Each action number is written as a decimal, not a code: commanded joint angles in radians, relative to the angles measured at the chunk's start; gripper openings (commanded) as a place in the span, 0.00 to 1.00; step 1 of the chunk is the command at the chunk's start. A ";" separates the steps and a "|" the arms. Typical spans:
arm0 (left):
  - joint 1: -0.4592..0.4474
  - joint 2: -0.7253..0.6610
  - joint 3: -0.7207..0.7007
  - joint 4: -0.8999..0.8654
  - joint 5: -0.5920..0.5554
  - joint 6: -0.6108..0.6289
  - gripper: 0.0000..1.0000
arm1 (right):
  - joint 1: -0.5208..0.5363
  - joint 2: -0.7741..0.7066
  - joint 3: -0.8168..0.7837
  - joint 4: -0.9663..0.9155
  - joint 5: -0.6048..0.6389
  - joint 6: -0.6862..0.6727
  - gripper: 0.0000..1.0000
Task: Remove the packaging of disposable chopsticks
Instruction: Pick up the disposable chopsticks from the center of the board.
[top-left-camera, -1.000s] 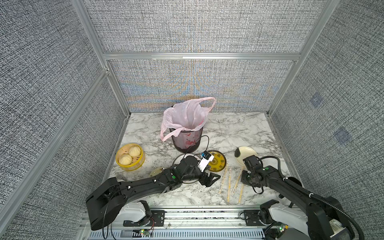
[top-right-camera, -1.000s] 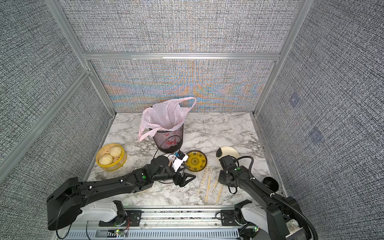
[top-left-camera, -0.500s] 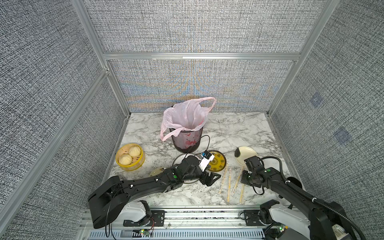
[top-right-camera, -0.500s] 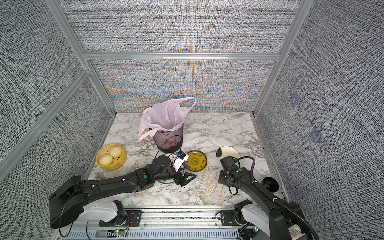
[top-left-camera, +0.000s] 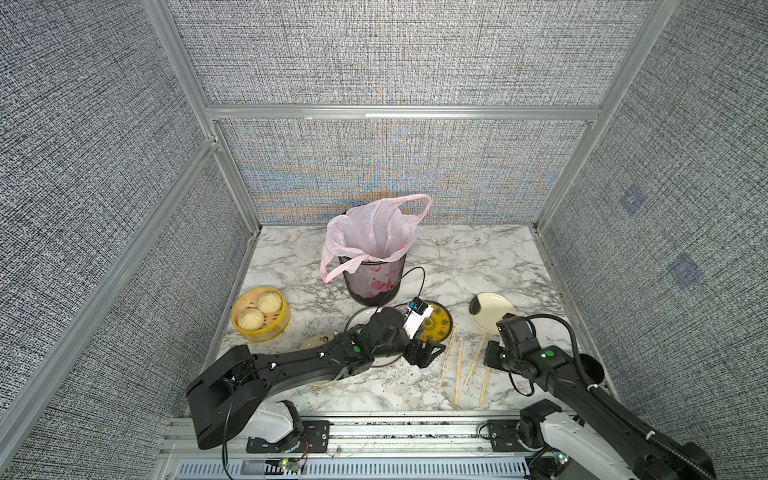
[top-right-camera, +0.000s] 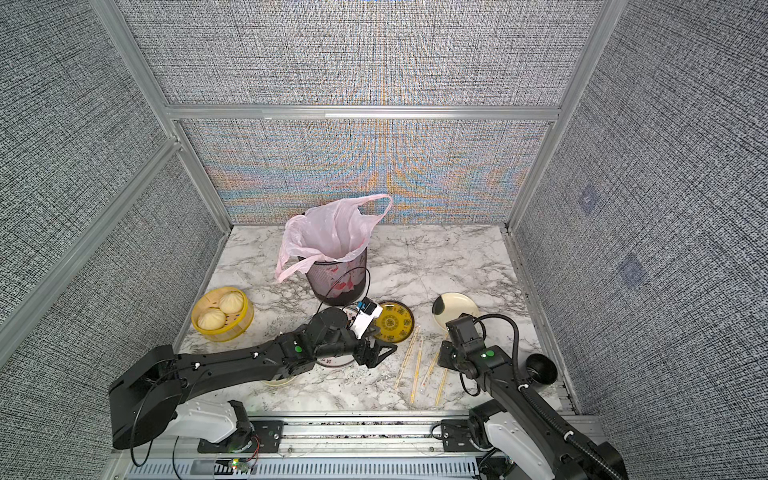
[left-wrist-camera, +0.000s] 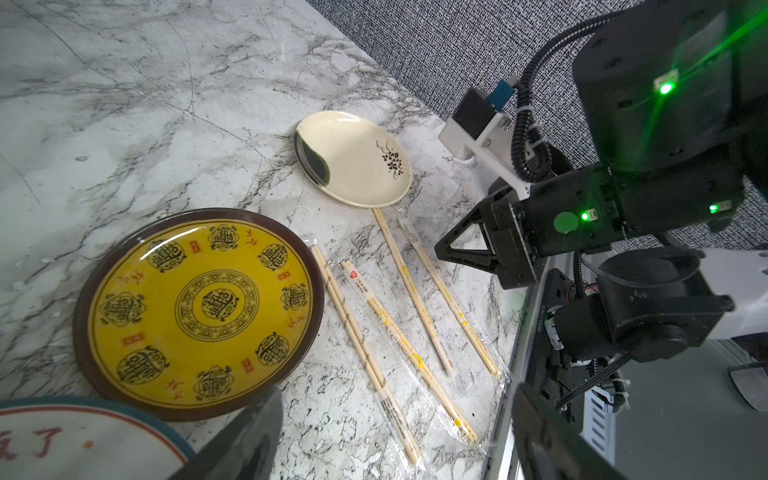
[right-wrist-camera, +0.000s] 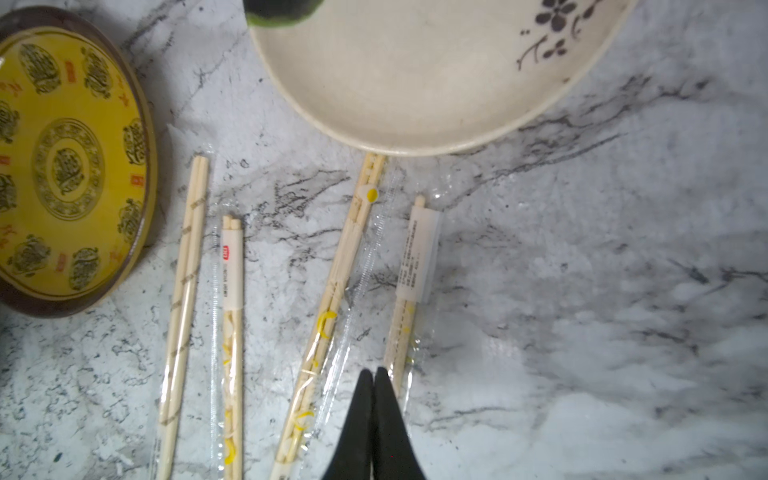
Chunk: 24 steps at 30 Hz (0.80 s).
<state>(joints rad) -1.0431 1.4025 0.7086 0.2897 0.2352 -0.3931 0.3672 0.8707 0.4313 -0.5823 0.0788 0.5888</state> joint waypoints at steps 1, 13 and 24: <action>0.002 0.013 0.005 0.023 0.004 -0.003 0.86 | -0.002 0.026 0.006 -0.032 0.037 0.045 0.00; 0.000 -0.017 -0.025 0.042 0.007 -0.005 0.86 | -0.028 0.260 0.069 -0.010 0.016 0.047 0.34; 0.000 -0.038 -0.044 0.043 -0.005 0.004 0.86 | -0.027 0.338 0.102 -0.022 0.015 0.055 0.32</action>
<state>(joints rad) -1.0447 1.3746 0.6685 0.3130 0.2371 -0.4000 0.3401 1.1915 0.5255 -0.5941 0.1013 0.6331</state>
